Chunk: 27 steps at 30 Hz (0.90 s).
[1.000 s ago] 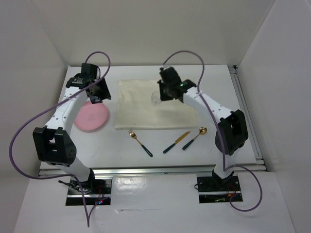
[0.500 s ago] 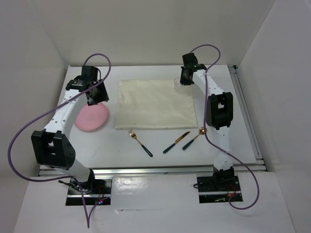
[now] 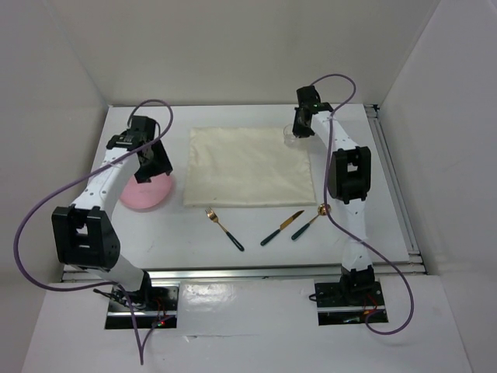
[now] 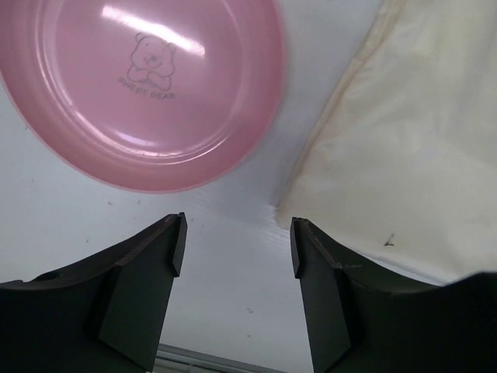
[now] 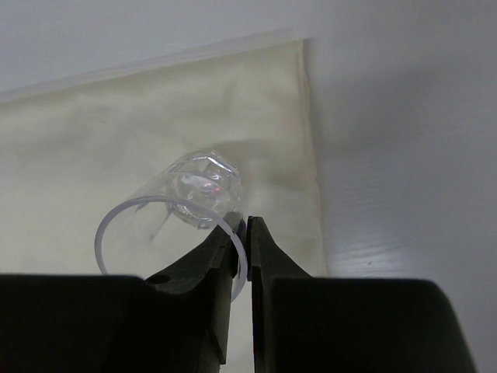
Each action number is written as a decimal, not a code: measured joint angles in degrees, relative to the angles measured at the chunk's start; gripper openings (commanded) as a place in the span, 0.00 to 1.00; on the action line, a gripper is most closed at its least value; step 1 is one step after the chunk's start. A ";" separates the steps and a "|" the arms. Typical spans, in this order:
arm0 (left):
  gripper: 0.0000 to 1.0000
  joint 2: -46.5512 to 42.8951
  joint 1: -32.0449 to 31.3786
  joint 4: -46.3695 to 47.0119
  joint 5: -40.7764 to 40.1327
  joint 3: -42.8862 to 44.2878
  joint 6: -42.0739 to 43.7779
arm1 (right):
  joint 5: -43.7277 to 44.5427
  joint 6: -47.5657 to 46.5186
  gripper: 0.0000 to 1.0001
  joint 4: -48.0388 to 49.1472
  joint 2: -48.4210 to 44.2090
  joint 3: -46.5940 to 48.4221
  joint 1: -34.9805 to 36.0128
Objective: Set the dinner table for one person
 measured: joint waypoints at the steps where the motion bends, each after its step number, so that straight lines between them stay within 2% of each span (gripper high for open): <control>1: 0.74 0.00 0.52 -0.24 -0.04 -0.76 -0.85 | -0.04 0.13 0.26 0.09 0.33 0.00 0.00; 3: 0.77 -0.15 1.81 -0.63 -0.37 -2.89 -2.47 | -0.20 0.52 0.48 0.28 0.94 0.00 0.00; 4: 0.79 -0.26 2.36 -0.85 -0.57 -4.00 -3.02 | -0.50 0.74 0.72 0.33 1.18 0.00 0.00; 6: 0.83 -0.44 3.78 -1.64 -0.46 -6.03 -4.37 | -1.05 1.09 0.89 0.37 1.38 0.00 0.00; 8: 0.93 -0.66 5.01 -2.25 -0.33 -7.19 -5.42 | -1.77 1.11 0.97 0.46 1.38 0.00 0.00; 13: 0.96 -1.51 8.68 -3.10 0.57 -9.33 -7.10 | -3.28 1.40 1.00 2.89 -1.51 -3.43 0.00; 22: 0.93 -6.54 19.71 -2.56 2.69 -18.88 -12.46 | -4.50 1.42 1.00 6.95 -20.22 -10.88 0.02; 27: 0.90 -5.35 24.41 1.14 5.46 -21.38 -15.45 | -6.12 1.42 1.00 10.19 -29.79 -15.67 0.00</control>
